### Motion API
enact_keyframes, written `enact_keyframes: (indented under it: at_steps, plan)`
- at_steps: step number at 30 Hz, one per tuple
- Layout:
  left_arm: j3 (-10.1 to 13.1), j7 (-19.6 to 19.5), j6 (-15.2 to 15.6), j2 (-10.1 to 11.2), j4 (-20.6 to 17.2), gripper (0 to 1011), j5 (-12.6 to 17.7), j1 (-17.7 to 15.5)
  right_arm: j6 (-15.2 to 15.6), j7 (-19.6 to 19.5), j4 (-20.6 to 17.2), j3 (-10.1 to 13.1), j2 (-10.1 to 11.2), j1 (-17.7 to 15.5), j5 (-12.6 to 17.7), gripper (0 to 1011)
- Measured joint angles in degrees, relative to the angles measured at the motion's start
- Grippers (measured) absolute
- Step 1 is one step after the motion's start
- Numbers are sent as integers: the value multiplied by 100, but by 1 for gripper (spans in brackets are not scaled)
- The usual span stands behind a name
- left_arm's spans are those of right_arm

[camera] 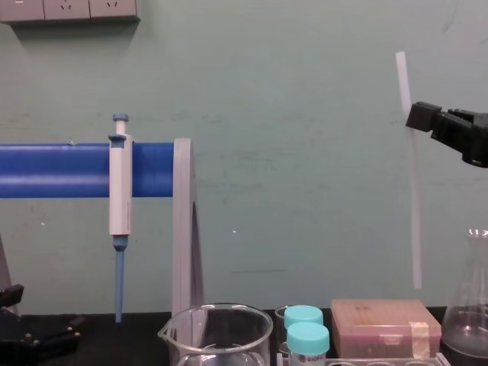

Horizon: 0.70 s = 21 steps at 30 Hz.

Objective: Pick up the stirring rod with one hand, then place it down.

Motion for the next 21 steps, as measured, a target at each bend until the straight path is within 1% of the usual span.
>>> enact_keyframes:
  at_steps: [21]
  plan:
    - [0, 0, 0, 0, 0, 1000, 0, 0, -5, -22, -48, 1, -4, -47, -17, 29]
